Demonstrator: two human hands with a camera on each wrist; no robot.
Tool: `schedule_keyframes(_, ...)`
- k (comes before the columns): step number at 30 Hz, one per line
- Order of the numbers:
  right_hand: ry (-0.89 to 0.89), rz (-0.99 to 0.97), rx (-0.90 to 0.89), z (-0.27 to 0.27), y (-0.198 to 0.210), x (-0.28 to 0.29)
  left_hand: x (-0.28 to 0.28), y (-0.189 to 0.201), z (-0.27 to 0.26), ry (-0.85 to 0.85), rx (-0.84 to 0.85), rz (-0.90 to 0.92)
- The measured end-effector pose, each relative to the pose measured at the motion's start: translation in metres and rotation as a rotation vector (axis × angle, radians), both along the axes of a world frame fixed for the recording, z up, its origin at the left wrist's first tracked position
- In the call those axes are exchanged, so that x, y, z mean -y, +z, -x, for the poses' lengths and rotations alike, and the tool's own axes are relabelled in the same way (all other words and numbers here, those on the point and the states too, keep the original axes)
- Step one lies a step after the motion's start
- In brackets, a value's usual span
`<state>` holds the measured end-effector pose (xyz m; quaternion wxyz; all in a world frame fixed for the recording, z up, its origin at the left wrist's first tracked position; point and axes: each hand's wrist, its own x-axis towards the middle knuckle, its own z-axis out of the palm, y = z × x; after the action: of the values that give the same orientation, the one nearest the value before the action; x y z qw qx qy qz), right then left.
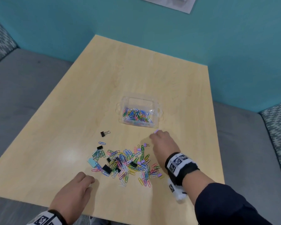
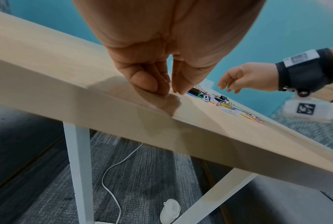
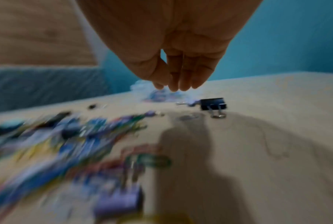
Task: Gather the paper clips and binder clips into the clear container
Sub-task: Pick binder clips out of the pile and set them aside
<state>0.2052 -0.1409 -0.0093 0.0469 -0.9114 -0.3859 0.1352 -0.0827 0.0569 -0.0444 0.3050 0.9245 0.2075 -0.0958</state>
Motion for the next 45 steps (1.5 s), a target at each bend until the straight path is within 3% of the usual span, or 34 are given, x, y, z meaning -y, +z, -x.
schedule_keyframes(1, 0.142, 0.048, 0.058, 0.012, -0.003, 0.002, 0.0, 0.0, 0.0, -0.008, 0.001, 0.002)
schedule_keyframes(3, 0.233, 0.125, 0.109, 0.024, -0.01, 0.007, 0.0, 0.001, 0.0, -0.017, 0.001, 0.004)
schedule_keyframes(9, -0.025, 0.093, 0.019, 0.019, -0.016, 0.025, 0.0, -0.001, 0.001, 0.011, 0.004, -0.004)
schedule_keyframes(14, 0.164, 0.061, -0.022, 0.057, -0.024, 0.048, 0.0, -0.001, 0.001, 0.009, 0.025, -0.017)
schedule_keyframes(19, 0.159, -0.049, -0.021, 0.067, -0.018, 0.046, 0.001, 0.0, 0.0, -0.007, 0.027, -0.032)
schedule_keyframes(23, 0.239, -0.01, -0.01, 0.06, -0.019, 0.035, 0.001, 0.001, 0.0, -0.013, 0.01, -0.041)
schedule_keyframes(28, 0.171, 0.11, 0.029, 0.073, -0.022, 0.05, 0.001, 0.0, 0.001, -0.009, 0.017, -0.041)
schedule_keyframes(32, 0.072, 0.064, 0.066, 0.076, -0.017, 0.043, 0.001, -0.001, 0.001, -0.02, 0.034, -0.04)
schedule_keyframes(36, -0.099, 0.009, -0.072, 0.065, -0.009, 0.012, 0.0, -0.003, 0.0, -0.007, 0.019, -0.042)
schedule_keyframes(40, -0.092, 0.116, -0.105, 0.061, -0.007, -0.008, 0.0, -0.005, 0.001, 0.01, -0.006, -0.046)
schedule_keyframes(45, -0.152, 0.108, -0.201, 0.052, -0.01, -0.011, 0.001, -0.004, 0.001, 0.016, 0.005, -0.03)
